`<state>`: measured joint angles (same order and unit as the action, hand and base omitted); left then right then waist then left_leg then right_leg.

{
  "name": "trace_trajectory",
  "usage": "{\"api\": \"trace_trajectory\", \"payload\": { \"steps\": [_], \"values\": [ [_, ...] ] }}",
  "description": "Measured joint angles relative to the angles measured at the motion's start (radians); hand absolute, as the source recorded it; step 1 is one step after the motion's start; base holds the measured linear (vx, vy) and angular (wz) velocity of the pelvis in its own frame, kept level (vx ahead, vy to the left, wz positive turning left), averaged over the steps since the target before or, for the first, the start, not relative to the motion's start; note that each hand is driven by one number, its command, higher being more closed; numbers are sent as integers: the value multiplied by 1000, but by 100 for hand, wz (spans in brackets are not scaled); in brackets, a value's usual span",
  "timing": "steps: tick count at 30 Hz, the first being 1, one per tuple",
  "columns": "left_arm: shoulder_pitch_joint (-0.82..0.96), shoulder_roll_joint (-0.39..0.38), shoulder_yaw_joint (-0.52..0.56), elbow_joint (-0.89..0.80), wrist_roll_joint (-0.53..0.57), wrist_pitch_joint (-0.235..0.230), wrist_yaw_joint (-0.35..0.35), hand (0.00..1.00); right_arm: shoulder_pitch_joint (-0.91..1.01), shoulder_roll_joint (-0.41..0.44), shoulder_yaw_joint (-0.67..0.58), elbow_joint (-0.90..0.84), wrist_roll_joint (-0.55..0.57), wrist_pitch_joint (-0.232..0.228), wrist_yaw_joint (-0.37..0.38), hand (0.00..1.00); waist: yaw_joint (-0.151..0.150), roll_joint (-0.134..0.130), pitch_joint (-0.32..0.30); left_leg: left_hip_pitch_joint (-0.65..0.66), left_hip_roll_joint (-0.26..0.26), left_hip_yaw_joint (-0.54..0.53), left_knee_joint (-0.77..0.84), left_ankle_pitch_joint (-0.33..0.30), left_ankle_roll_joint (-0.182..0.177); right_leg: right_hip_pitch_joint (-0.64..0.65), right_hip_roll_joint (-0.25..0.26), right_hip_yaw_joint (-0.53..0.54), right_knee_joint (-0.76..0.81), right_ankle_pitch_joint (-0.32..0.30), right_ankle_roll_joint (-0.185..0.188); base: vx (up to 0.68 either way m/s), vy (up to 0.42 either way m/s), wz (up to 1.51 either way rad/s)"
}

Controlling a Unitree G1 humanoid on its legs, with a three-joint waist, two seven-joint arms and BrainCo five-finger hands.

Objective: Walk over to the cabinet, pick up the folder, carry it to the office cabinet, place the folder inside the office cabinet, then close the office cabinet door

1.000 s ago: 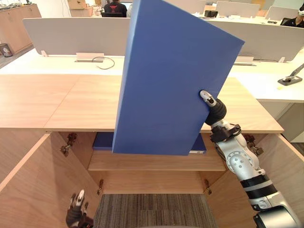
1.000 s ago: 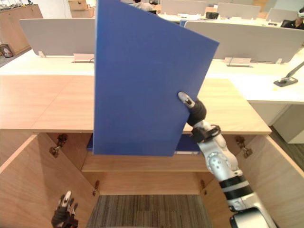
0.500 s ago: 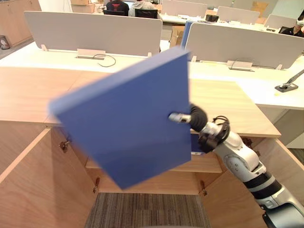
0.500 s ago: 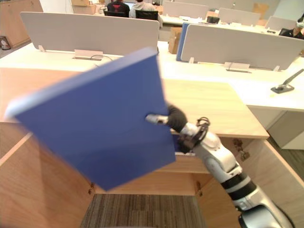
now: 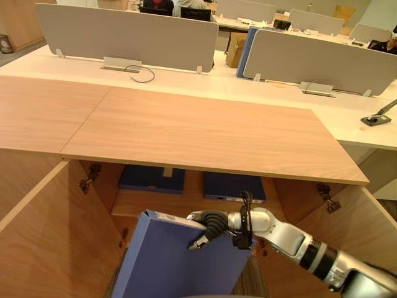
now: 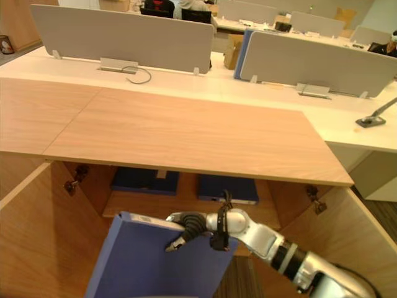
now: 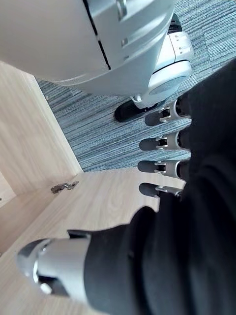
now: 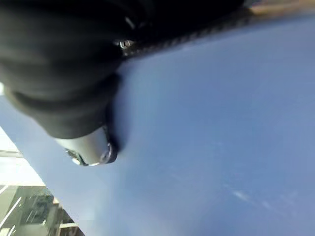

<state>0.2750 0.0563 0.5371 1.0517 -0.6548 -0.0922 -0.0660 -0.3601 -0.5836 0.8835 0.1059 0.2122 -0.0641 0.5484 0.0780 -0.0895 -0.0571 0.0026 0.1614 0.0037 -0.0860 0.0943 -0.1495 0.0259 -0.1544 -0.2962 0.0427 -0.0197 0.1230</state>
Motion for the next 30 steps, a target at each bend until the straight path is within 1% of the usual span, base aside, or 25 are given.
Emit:
{"api": "trace_trajectory", "payload": {
  "steps": [2, 3, 4, 5, 6, 8, 9, 10, 12, 13, 14, 15, 17, 18, 19, 20, 21, 22, 23, 24, 25, 26, 27, 28, 30],
  "values": [
    [-4, -4, 0, 0, 0, 0, 8, 0, 34, 57, -44, 119, -61, -1, -7, 100, 0, 2, 11, 1, -2, -1, 0, 0, 0, 1, -3, -1, 2, 0, 1, 0, 0, 0],
    [-7, -7, -1, 0, 1, 1, 15, 0, 48, 101, -76, 214, -100, -6, -17, 100, -3, 7, 17, 1, -5, -1, 0, 0, 0, -1, -6, 0, 6, -2, 2, 0, 0, 0],
    [-8, -7, -1, 0, 2, 1, 18, 0, 51, 119, -76, 251, -129, -9, -29, 100, -3, 9, 19, 1, -6, -2, 0, 0, 0, -1, -8, 0, 7, -2, 3, 0, 0, 0],
    [-11, -7, -1, 0, 5, 1, 21, 0, 53, 162, -78, 323, -198, -13, -59, 100, -2, 15, 23, 4, -8, -3, 0, -1, 1, 0, -10, -1, 11, -5, 6, 0, 0, 0],
    [-14, -8, -2, 0, 8, 1, 22, 0, 52, 185, -81, 360, -221, -13, -73, 100, -2, 19, 28, 5, -9, -4, 0, -1, 1, 1, -11, -1, 12, -6, 7, 0, 0, 5],
    [-26, -17, -4, -3, 30, 1, 30, 0, 49, 264, -128, 482, -321, -18, -122, 100, 3, 35, 67, 19, -20, -9, 0, -2, 4, 15, -22, -5, 19, -10, 11, -10, 18, 6],
    [-26, -17, -4, -3, 31, 1, 30, 0, 50, 271, -134, 493, -329, -18, -125, 100, 4, 37, 70, 19, -21, -10, 0, -2, 4, 16, -23, -6, 19, -10, 12, -16, 39, 7],
    [-26, -15, -2, -4, 34, 1, 36, 0, 50, 296, -159, 537, -338, -17, -140, 100, 5, 45, 83, 17, -23, -13, 0, -3, 5, 16, -26, -9, 19, -11, 13, -3, 30, 8],
    [-26, -16, 0, -10, 35, 0, 39, 0, 54, 332, -216, 610, -329, -13, -152, 100, 10, 47, 96, 15, -27, -20, 0, -3, 6, 19, -29, -19, 18, -13, 15, 11, 27, 16],
    [-25, -21, 1, -20, 35, -1, 42, 0, 61, 357, -276, 668, -263, 2, -168, 100, 13, 50, 108, 15, -32, -33, 0, -3, 7, 28, -34, -32, 18, -17, 18, 31, 23, 26],
    [-24, -32, 14, -32, 35, -4, 45, 0, 69, 375, -346, 743, -146, 27, -185, 100, 22, 52, 112, 13, -38, -41, 0, -3, 9, 31, -40, -40, 20, -21, 22, 28, 19, 25],
    [-23, -37, 24, -36, 35, -5, 49, 0, 72, 384, -380, 778, -84, 37, -195, 100, 26, 53, 112, 13, -41, -43, 0, -4, 9, 32, -42, -42, 20, -22, 23, 48, 30, 16],
    [-8, -60, 50, -40, 35, -6, 61, 0, 74, 404, -493, 856, 101, 64, -253, 100, 32, 61, 122, 11, -51, -46, 0, -6, 13, 34, -51, -47, 20, -24, 26, 55, 37, 7],
    [-6, -65, 54, -40, 35, -6, 62, 0, 73, 406, -524, 867, 139, 66, -265, 100, 33, 64, 125, 12, -53, -46, 1, -7, 14, 34, -54, -47, 20, -24, 26, 34, 37, 2],
    [-5, -72, 61, -40, 35, -6, 67, 0, 68, 409, -585, 884, 223, 67, -290, 100, 33, 69, 137, 10, -58, -47, 9, -12, 21, 36, -59, -48, 22, -24, 26, 17, 43, 2],
    [-7, -76, 60, -45, 35, -6, 69, 0, 49, 411, -641, 909, 340, 69, -316, 100, 34, 74, 161, -18, -67, -50, 71, -43, 27, 41, -68, -48, 32, -23, 26, 16, 46, 5],
    [-11, -78, 60, -47, 35, -5, 70, 0, 39, 414, -687, 916, 393, 70, -326, 100, 34, 79, 180, -41, -72, -56, 128, -71, 30, 43, -74, -48, 40, -24, 26, -16, 67, 7],
    [-17, -91, 60, -53, 33, -5, 70, 0, 17, 412, -759, 916, 539, 65, -354, 100, 34, 106, 220, -96, -75, -67, 270, -138, 37, 46, -78, -48, 67, -25, 27, -39, 68, 8],
    [-17, -98, 60, -54, 30, -5, 71, 0, 7, 410, -791, 915, 613, 60, -370, 100, 34, 124, 234, -120, -76, -74, 331, -165, 41, 45, -79, -49, 83, -29, 28, -104, 143, 10],
    [-13, -108, 58, -56, 27, -5, 74, 0, -8, 413, -858, 899, 722, 42, -394, 100, 34, 149, 258, -151, -85, -82, 418, -203, 47, 38, -96, -51, 135, -59, 40, -98, 129, 21],
    [-14, -120, 53, -65, 24, -5, 77, 0, -10, 412, -908, 844, 803, 20, -411, 100, 31, 167, 284, -179, -98, -91, 489, -233, 54, 6, -132, -51, 238, -110, 49, -126, 157, 27],
    [-15, -124, 46, -71, 20, -6, 79, 0, -10, 413, -924, 805, 851, 7, -417, 100, 29, 170, 297, -196, -112, -96, 526, -245, 58, -17, -155, -51, 305, -139, 52, -133, 109, 38],
    [-16, -123, 31, -85, 12, -6, 86, 0, -12, 425, -944, 732, 938, -19, -429, 100, 28, 171, 318, -239, -131, -96, 600, -271, 64, -70, -199, -51, 423, -191, 55, -151, 99, 35],
    [-15, -121, 18, -111, 11, -6, 96, 0, -25, 445, -968, 666, 999, -40, -437, 100, 25, 172, 332, -294, -143, -98, 673, -299, 67, -124, -227, -47, 514, -231, 58, -198, 71, 30],
    [-14, -119, -3, -162, 28, -8, 115, 0, -54, 474, -980, 580, 1071, -69, -449, 100, 27, 175, 356, -361, -149, -100, 768, -333, 68, -190, -255, -30, 621, -272, 58, -229, 42, 13]
  ]
}}
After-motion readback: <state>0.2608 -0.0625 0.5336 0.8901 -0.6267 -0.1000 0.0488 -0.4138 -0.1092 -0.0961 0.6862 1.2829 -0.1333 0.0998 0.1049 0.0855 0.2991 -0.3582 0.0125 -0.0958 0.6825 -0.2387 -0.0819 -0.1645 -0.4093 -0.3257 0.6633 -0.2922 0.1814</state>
